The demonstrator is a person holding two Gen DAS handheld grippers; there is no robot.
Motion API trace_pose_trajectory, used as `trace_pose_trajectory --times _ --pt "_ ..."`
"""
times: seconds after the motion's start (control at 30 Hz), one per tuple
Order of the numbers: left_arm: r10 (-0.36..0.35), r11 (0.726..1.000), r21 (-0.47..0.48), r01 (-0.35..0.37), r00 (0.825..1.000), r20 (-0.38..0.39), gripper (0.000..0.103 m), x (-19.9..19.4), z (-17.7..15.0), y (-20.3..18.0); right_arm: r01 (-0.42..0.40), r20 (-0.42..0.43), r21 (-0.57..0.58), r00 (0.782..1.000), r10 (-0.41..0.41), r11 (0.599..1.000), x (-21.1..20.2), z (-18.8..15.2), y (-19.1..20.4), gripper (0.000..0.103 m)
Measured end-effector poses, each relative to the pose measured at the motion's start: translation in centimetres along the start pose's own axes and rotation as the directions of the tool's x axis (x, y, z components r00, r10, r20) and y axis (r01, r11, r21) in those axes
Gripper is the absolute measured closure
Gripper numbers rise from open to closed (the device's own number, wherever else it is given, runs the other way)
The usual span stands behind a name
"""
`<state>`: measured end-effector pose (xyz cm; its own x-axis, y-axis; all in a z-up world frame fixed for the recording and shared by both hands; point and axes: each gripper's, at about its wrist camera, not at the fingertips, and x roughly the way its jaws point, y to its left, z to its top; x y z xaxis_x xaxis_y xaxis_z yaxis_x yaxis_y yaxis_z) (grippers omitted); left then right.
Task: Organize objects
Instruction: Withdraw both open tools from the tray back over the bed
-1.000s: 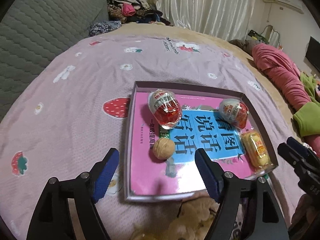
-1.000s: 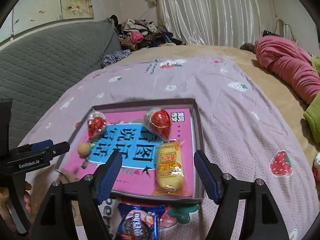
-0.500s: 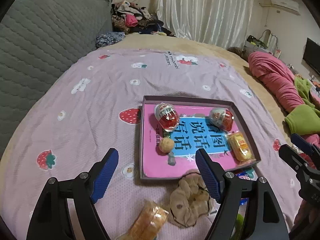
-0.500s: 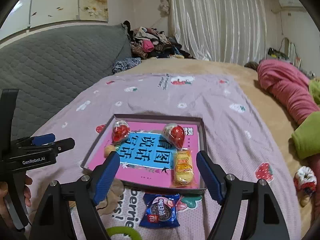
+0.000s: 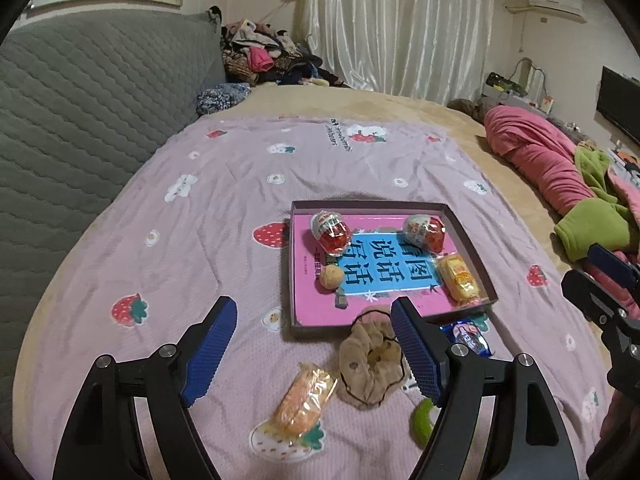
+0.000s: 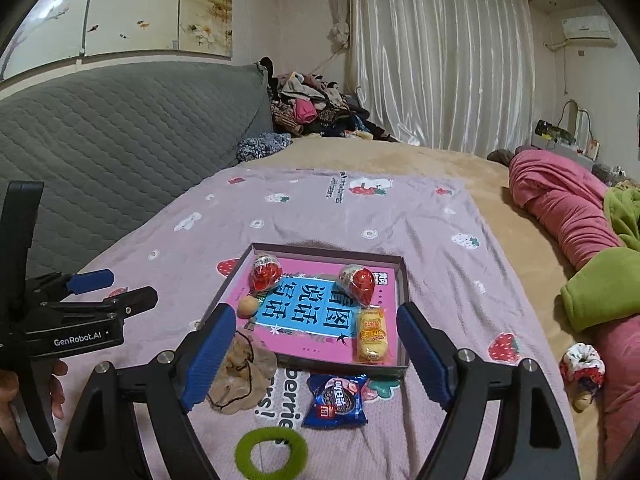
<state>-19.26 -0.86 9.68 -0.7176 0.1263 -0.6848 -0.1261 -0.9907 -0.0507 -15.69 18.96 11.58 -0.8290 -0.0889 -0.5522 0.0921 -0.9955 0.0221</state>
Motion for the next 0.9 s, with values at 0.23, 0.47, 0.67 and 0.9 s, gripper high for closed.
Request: trace_pose_trajectory --times 0.23,0.47,0.67,0.9 --pt "0.009 1.000 0.011 -0.009 1.000 0.018 0.022 -2.8 -0.6 -0.3 0.007 0.022 -0.014 1.000 -0.007 1.000 -2.9 -0.1 0.5 0.019" --pt "0.015 1.000 0.019 -0.015 1.000 0.026 0.022 -5.1 -1.7 -0.2 0.011 0.040 -0.023 0.999 -0.010 1.000 -5.1 -0.2 1.3 0.019" --pt "0.018 1.000 0.017 -0.019 0.999 0.030 0.022 -6.4 -2.6 0.2 0.013 0.054 -0.031 0.998 -0.012 0.999 -6.8 -0.3 1.9 0.019" --pt "0.026 0.999 0.028 -0.027 0.999 0.027 0.022 -7.5 -3.9 0.1 0.021 0.053 -0.033 0.998 -0.020 0.999 -8.1 -1.0 2.1 0.019"
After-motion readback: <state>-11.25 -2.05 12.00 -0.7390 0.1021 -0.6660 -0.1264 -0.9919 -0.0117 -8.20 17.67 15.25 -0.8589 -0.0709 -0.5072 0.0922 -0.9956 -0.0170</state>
